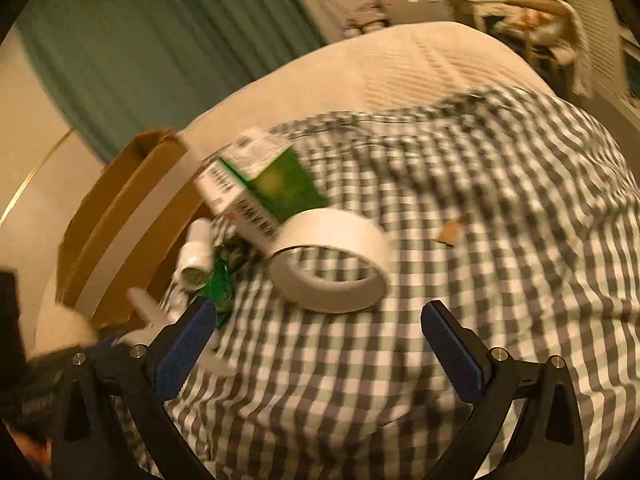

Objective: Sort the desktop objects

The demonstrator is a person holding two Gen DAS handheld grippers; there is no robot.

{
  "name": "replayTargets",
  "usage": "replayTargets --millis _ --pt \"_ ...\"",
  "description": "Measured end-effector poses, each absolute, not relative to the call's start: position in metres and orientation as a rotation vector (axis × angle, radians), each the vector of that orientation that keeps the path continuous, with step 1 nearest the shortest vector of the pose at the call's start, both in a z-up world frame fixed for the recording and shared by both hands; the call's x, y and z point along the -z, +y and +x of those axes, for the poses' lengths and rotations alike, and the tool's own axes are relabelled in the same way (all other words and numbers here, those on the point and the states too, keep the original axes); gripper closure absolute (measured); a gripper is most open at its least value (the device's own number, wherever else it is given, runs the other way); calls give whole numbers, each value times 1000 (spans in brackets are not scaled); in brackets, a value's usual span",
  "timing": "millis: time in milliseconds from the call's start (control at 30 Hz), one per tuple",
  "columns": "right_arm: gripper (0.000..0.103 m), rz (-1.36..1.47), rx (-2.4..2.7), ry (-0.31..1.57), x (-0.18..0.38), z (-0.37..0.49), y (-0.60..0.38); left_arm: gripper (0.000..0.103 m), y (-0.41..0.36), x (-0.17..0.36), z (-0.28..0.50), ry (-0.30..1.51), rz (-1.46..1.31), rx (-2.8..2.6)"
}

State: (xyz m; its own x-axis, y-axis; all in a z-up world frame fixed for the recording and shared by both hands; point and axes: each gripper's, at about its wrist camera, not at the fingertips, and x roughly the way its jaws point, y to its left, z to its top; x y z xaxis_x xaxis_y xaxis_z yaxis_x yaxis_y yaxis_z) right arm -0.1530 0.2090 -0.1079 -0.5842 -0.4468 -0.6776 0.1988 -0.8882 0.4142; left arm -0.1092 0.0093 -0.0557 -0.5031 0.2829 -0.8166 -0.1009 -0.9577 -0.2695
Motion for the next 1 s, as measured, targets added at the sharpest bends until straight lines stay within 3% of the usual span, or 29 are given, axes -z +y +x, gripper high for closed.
replayTargets --millis 133,267,333,433,567,767,900,933,1000 --pt "0 1134 2296 -446 110 -152 196 83 10 61 -105 -261 -1433 -2504" --pt "0 1096 2158 -293 113 -141 172 83 30 61 -94 -114 -1423 -2441" --pt "0 1111 2097 -328 120 -140 166 83 37 66 -89 -40 -1454 -2414" --pt "2 1154 2035 -378 134 -143 157 83 38 83 -90 -43 -1532 -2370" --pt "16 1166 2048 -314 141 -136 145 83 33 101 -94 -54 -1618 -2350" --pt "16 1171 2064 -433 152 -149 150 83 35 105 -91 -49 -1646 -2333" --pt "17 1145 2041 -329 151 -152 138 83 40 114 -90 -30 -1689 -2299" --pt "21 1134 2035 -287 149 -150 134 83 40 115 -91 -32 -1693 -2297" --pt "44 1126 2017 -198 148 -146 125 83 36 115 -93 -48 -1697 -2301"
